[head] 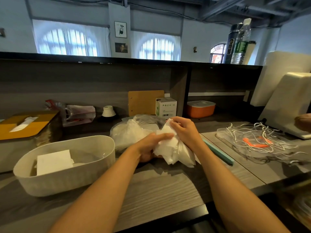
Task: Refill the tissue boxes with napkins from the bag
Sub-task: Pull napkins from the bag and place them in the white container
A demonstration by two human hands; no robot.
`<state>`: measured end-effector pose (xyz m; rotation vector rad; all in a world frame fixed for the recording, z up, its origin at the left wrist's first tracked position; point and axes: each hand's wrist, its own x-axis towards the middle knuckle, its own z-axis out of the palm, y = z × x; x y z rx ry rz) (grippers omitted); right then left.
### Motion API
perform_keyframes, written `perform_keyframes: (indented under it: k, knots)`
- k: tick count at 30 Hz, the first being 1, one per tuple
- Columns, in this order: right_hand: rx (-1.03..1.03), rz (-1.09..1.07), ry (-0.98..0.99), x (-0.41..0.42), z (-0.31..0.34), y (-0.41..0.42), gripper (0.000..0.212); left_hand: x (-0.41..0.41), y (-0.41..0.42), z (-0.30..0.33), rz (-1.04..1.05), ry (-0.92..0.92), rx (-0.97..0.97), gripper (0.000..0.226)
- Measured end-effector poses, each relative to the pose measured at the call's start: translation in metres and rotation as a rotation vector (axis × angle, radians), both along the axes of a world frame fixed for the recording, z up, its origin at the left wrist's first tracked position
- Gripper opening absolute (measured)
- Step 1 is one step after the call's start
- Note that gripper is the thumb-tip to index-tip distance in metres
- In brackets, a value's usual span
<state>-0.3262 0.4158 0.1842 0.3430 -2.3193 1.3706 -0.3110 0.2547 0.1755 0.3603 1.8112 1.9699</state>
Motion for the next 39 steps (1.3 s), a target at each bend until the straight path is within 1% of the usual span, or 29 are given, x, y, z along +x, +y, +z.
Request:
perform_keyframes:
  k: [2, 3, 6, 8, 10, 11, 13, 15, 16, 17, 19, 21, 22, 24, 25, 27, 28, 30, 32, 34, 36, 37, 39]
  knots:
    - [0.009, -0.069, 0.008, -0.004, -0.003, 0.002, 0.017, 0.001, 0.003, -0.001, 0.023, 0.033, -0.052, 0.031]
    - [0.004, -0.134, 0.006, -0.006, -0.004, 0.002, 0.019, 0.002, 0.004, -0.002, 0.04, 0.036, -0.046, 0.03]
    - [-0.044, -0.396, 0.017, -0.01, -0.01, 0.005, 0.034, 0.0, 0.006, -0.005, 0.161, 0.032, 0.004, 0.034]
    - [-0.135, -0.541, 0.041, -0.007, -0.011, 0.008, 0.041, 0.0, 0.009, -0.005, 0.293, 0.011, 0.058, 0.028]
    - [-0.285, -0.617, 0.089, -0.002, -0.008, 0.014, 0.042, 0.002, 0.012, -0.004, 0.397, -0.028, 0.134, 0.017]
    - [-0.37, -0.612, 0.12, 0.0, -0.004, 0.014, 0.041, 0.003, 0.013, -0.003, 0.424, -0.049, 0.172, 0.014]
    - [-0.492, -0.531, 0.163, 0.004, 0.01, 0.01, 0.038, 0.002, 0.013, -0.003, 0.43, -0.079, 0.222, 0.011]
    - [-0.518, -0.407, 0.15, 0.007, 0.03, 0.001, 0.034, 0.0, 0.012, -0.004, 0.441, -0.099, 0.24, 0.009]
    - [-0.494, -0.326, 0.122, 0.007, 0.04, -0.003, 0.032, -0.002, 0.011, -0.005, 0.443, -0.105, 0.236, 0.01]
    - [-0.433, -0.247, 0.083, 0.005, 0.049, -0.006, 0.03, -0.003, 0.011, -0.005, 0.437, -0.113, 0.227, 0.018]
    - [-0.227, -0.147, -0.004, -0.003, 0.056, -0.01, 0.03, -0.002, 0.011, -0.004, 0.382, -0.151, 0.254, 0.03]
    - [-0.083, -0.16, -0.023, -0.014, 0.044, -0.014, 0.033, -0.003, 0.01, -0.005, 0.294, -0.145, 0.291, 0.036]
    - [-0.058, -0.207, 0.01, -0.02, 0.033, -0.015, 0.036, -0.005, 0.01, -0.006, 0.263, -0.115, 0.276, 0.038]
    - [-0.055, -0.32, 0.07, -0.028, 0.01, -0.017, 0.04, -0.007, 0.011, -0.01, 0.229, -0.014, 0.174, 0.043]
    - [-0.055, -0.361, 0.077, -0.031, 0.004, -0.017, 0.041, -0.007, 0.013, -0.011, 0.227, 0.04, 0.099, 0.05]
    - [-0.03, -0.401, 0.089, -0.034, 0.0, -0.017, 0.042, -0.008, 0.017, -0.013, 0.215, 0.123, -0.044, 0.072]
    - [-0.026, -0.395, 0.105, -0.034, 0.001, -0.018, 0.042, -0.009, 0.018, -0.015, 0.204, 0.148, -0.077, 0.073]
    - [-0.074, -0.343, 0.12, -0.03, 0.003, -0.02, 0.044, -0.011, 0.019, -0.018, 0.197, 0.155, -0.068, 0.059]
    - [-0.166, -0.297, 0.103, -0.026, 0.005, -0.017, 0.045, -0.01, 0.018, -0.016, 0.211, 0.137, -0.023, 0.049]
    - [-0.166, -0.292, 0.052, -0.025, 0.007, -0.011, 0.041, -0.01, 0.016, -0.015, 0.29, 0.099, 0.089, 0.043]
    - [-0.166, -0.234, -0.047, -0.024, 0.011, -0.004, 0.035, -0.014, 0.014, -0.017, 0.416, 0.047, 0.26, 0.04]
    - [-0.21, -0.172, -0.113, -0.022, 0.013, -0.002, 0.034, -0.016, 0.013, -0.017, 0.479, 0.033, 0.331, 0.037]
    - [-0.339, -0.03, -0.234, -0.016, 0.015, -0.004, 0.033, -0.019, 0.012, -0.017, 0.567, 0.027, 0.413, 0.031]
